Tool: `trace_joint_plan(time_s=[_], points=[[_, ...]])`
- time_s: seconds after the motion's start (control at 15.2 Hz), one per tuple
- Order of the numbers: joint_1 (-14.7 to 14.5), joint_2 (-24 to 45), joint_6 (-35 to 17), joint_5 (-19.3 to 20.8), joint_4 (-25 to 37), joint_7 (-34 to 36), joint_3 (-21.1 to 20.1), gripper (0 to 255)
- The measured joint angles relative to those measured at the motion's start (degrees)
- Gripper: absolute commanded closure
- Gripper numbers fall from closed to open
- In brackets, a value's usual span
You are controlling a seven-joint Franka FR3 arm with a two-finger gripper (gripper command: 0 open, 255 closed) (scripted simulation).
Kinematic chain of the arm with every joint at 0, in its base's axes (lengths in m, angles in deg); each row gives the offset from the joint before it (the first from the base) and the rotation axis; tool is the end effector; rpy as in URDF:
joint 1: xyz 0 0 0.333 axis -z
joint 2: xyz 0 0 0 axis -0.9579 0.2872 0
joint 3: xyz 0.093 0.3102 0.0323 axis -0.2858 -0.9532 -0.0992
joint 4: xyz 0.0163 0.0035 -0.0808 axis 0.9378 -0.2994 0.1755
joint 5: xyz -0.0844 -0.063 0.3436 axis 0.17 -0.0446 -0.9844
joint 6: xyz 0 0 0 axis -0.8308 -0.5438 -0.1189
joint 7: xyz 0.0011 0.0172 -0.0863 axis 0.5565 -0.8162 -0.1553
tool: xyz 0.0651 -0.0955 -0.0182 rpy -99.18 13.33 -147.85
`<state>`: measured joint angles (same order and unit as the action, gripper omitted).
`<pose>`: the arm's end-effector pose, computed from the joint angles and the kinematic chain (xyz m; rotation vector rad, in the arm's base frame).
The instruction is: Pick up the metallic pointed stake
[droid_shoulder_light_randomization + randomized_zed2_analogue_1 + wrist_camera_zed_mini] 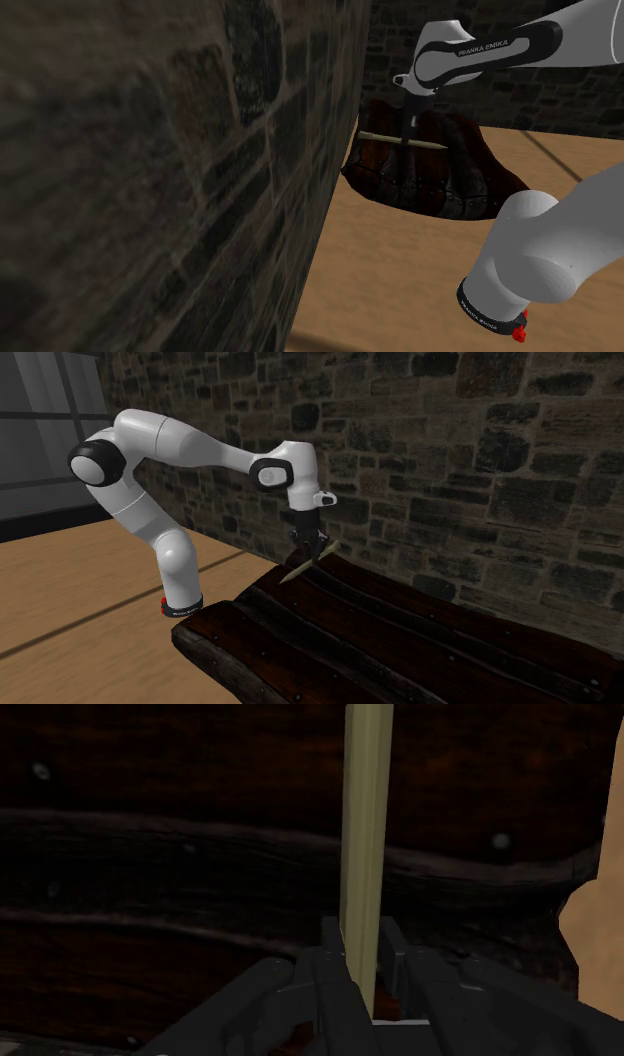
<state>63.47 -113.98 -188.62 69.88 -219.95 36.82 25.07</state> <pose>0.3381 -0.2137 0.4997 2.9466 0.8343 0.1079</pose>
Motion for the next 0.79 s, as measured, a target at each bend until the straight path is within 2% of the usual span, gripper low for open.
trace_joint_plan(time_s=[0.79], points=[[-0.5,-0.7,8.9,-1.4,8.1,-0.5,-2.2,255]])
